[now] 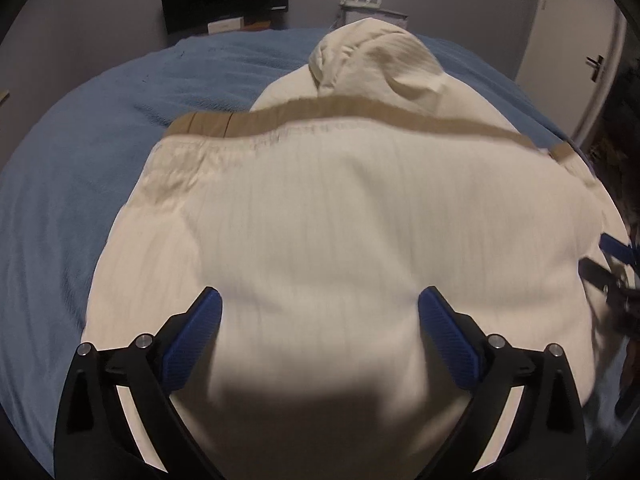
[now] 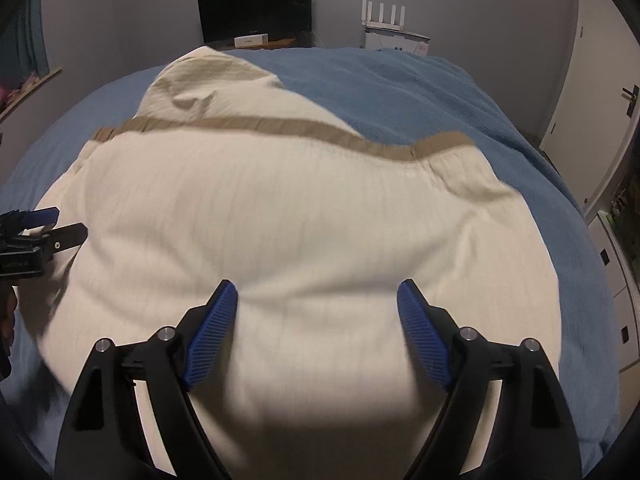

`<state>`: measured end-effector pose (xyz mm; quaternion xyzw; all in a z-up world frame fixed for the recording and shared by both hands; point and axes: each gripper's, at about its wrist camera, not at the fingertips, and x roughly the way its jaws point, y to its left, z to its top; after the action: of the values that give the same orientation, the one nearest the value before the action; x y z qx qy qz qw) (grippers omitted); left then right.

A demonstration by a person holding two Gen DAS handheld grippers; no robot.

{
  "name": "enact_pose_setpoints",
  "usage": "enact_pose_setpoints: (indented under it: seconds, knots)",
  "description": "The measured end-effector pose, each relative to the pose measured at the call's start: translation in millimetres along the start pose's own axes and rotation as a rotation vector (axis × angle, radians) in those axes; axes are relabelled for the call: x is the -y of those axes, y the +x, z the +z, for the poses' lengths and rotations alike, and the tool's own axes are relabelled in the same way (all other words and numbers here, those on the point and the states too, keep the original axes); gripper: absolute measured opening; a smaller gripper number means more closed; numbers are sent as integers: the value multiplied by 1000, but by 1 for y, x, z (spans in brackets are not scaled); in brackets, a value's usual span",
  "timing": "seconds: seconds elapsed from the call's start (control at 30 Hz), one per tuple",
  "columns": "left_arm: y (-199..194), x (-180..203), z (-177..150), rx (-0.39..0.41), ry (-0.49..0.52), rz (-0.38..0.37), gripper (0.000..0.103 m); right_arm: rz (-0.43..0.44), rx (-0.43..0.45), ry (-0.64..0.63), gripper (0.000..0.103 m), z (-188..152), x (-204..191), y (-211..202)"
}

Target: Fold large clothes

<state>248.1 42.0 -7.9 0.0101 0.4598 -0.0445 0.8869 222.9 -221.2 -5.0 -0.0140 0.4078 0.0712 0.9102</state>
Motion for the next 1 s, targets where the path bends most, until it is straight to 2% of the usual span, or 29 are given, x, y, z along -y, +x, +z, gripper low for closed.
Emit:
enact_pose_setpoints:
  seconds: [0.17, 0.33, 0.5, 0.67, 1.0]
  knots:
    - [33, 6, 47, -73, 2, 24, 97, 19, -39, 48, 84, 37, 0, 34]
    - [56, 11, 74, -115, 22, 71, 97, 4, -119, 69, 84, 68, -3, 71]
    - [75, 9, 80, -170, -1, 51, 98, 1, -181, 69, 84, 78, -5, 102]
    - [88, 2, 79, -184, -6, 5, 98, 20, -211, 85, 87, 72, 0, 116]
    - [103, -4, 84, -211, -20, -11, 98, 3, -245, 80, 88, 72, -5, 137]
